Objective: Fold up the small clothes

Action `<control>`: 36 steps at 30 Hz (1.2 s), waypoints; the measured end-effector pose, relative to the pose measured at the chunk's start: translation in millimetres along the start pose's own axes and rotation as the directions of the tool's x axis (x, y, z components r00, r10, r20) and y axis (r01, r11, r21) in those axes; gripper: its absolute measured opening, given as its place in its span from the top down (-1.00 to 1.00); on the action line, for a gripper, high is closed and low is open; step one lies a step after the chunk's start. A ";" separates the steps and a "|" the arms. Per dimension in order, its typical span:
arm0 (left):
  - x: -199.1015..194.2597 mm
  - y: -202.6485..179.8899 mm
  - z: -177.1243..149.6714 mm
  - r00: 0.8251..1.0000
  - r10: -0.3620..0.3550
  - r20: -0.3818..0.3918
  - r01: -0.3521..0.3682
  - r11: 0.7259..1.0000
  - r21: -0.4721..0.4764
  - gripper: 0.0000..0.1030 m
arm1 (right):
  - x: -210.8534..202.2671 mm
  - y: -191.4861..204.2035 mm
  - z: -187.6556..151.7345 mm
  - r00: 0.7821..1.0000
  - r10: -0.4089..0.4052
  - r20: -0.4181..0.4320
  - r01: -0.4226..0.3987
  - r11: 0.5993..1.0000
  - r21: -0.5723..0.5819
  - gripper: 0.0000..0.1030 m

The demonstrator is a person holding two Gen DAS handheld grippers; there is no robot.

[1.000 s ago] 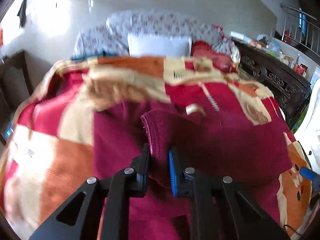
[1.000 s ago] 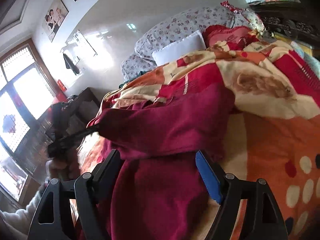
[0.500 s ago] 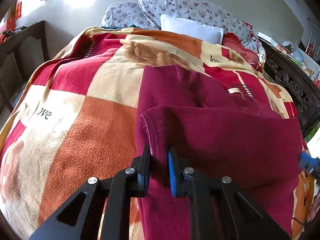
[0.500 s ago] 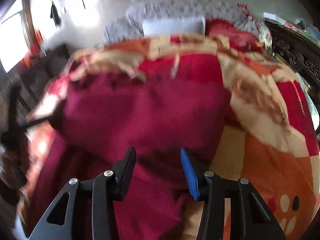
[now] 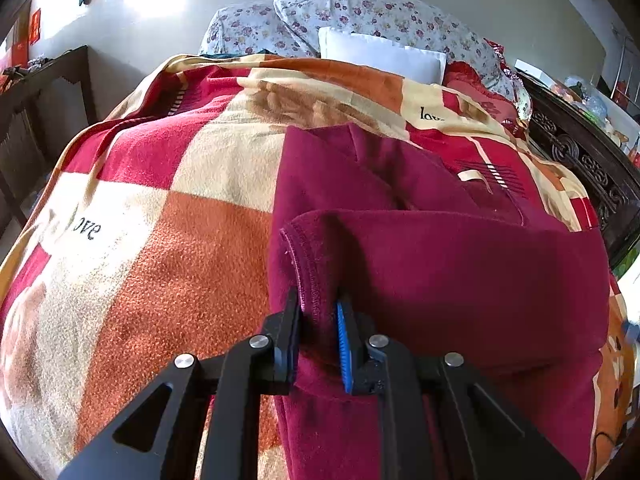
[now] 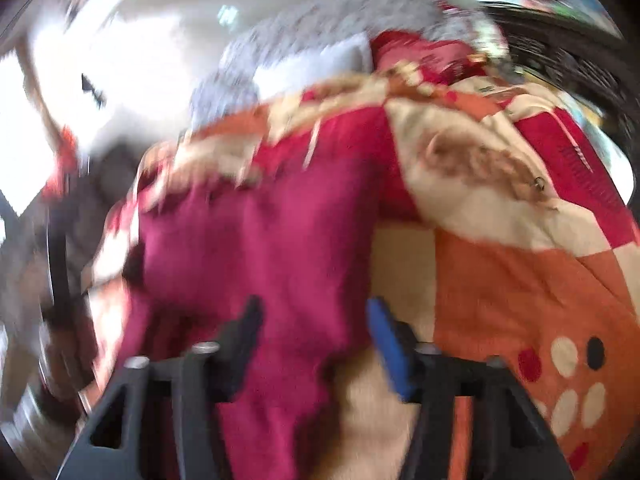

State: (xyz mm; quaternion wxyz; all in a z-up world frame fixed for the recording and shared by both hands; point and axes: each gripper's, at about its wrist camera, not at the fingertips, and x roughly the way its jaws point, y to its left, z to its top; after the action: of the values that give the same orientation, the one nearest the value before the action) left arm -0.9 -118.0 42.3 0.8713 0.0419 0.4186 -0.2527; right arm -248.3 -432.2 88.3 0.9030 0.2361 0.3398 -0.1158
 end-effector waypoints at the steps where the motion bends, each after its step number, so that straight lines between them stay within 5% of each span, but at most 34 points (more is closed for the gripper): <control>1: 0.3 -0.1 -0.1 1.000 0.002 -0.001 -0.002 1.000 -0.002 0.69 | 5.3 -5.0 9.1 1.000 -0.001 0.030 0.000 0.999 0.037 -0.68; 4: 0.9 0.1 0.6 1.000 0.003 -0.003 -0.003 1.000 -0.014 0.69 | 42.9 -11.7 33.4 1.000 -0.002 -0.001 0.002 0.997 0.076 -0.66; 5: 1.3 0.2 1.4 1.000 0.003 -0.004 -0.003 1.000 -0.016 0.69 | 52.0 -12.3 37.1 1.000 0.006 -0.007 -0.006 0.997 0.076 -0.41; 6: 1.5 0.2 2.4 1.000 0.002 -0.007 -0.002 1.000 -0.018 0.69 | 58.9 -11.8 39.7 1.000 -0.004 -0.015 0.005 0.998 0.065 0.36; 7: 1.3 0.0 3.4 1.000 0.001 -0.008 -0.001 1.000 -0.018 0.69 | 65.5 -10.1 43.4 0.999 -0.040 -0.028 0.041 0.998 0.040 0.62; 9: 0.1 -0.5 3.9 1.000 -0.006 -0.002 0.006 1.000 -0.012 0.69 | 63.5 -10.9 47.4 0.998 -0.067 -0.001 0.067 0.997 0.024 0.70; 14: 10.1 -7.0 -2.1 0.998 0.062 -0.005 -0.062 0.998 0.034 0.54 | 82.9 -26.6 42.6 0.976 -0.217 0.001 0.217 0.976 -0.008 0.72; 20: 5.7 -6.4 -7.6 0.997 0.082 0.001 -0.082 0.996 0.039 0.53 | 47.2 -23.3 40.9 0.982 -0.188 0.026 0.187 0.982 0.033 0.64; 26: -6.2 -0.3 -11.1 0.997 0.076 0.002 -0.076 0.997 0.013 0.51 | 23.1 19.1 8.2 0.999 -0.041 -0.034 0.038 0.997 -0.067 0.47; 31: 4.9 -9.6 -19.7 0.994 0.109 -0.013 -0.109 0.993 0.049 0.37 | 53.2 20.7 -21.1 0.981 -0.153 -0.118 0.135 0.980 -0.147 0.51; 36: -1.8 -16.4 -25.4 0.987 0.159 0.007 -0.159 0.982 0.107 0.29 | 42.9 17.5 -19.6 0.987 -0.114 -0.109 0.104 0.990 -0.091 0.48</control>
State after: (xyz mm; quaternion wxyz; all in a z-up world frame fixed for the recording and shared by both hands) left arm -27.7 -124.3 29.6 0.8847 0.1221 0.4007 -0.2045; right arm -220.9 -409.4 52.8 0.8836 0.1849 0.4079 -0.1369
